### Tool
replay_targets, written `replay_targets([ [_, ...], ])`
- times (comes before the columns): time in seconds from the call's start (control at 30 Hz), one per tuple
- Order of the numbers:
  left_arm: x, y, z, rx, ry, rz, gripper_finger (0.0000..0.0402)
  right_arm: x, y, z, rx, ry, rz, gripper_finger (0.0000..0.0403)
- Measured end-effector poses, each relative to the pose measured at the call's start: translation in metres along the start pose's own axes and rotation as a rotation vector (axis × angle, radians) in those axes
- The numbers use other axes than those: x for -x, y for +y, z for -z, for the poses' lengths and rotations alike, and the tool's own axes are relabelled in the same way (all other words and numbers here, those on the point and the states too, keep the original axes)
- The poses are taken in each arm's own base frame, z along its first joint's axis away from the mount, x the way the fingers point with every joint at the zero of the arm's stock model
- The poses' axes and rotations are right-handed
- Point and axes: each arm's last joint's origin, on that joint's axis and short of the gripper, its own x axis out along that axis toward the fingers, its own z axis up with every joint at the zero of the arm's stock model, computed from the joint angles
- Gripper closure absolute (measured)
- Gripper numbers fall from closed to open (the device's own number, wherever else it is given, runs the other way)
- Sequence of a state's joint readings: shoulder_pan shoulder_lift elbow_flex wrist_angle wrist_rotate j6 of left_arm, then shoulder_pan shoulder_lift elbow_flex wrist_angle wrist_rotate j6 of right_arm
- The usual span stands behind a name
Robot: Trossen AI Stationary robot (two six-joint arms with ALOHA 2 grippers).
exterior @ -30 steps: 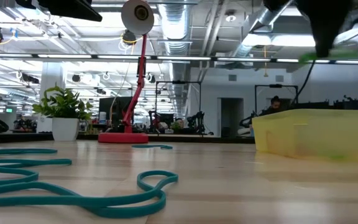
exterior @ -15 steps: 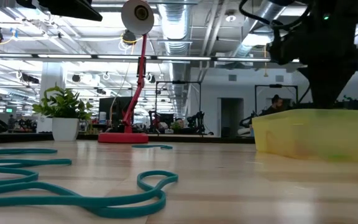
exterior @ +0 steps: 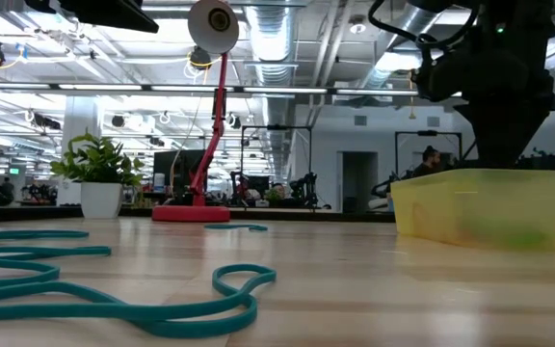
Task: Pick and place items into bin
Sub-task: Put the blue rubber band into the yellow bin
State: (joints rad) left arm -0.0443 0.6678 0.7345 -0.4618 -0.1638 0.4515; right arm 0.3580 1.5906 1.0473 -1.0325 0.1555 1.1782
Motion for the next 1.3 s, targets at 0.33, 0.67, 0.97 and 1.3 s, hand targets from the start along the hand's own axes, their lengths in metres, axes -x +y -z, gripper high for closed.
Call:
replay_targets([
  [0.33, 0.000, 0.000, 0.000, 0.000, 0.000, 0.000, 0.0344, 0.002, 0.008, -0.003, -0.003, -0.033, -0.080, 0.0290],
  [0.67, 0.000, 0.000, 0.000, 0.001, -0.001, 0.000, 0.0344, 0.048, 0.037, 0.013, -0.011, 0.113, -0.286, 0.0289],
  [0.97, 0.000, 0.000, 0.000, 0.001, 0.000, 0.000, 0.0344, 0.060, 0.049, 0.080, -0.346, 0.142, -0.261, 0.0289],
  [1.3, 0.000, 0.000, 0.000, 0.000, 0.002, 0.001, 0.0344, 0.049, 0.043, 0.130, -0.482, 0.043, -0.269, 0.0294],
])
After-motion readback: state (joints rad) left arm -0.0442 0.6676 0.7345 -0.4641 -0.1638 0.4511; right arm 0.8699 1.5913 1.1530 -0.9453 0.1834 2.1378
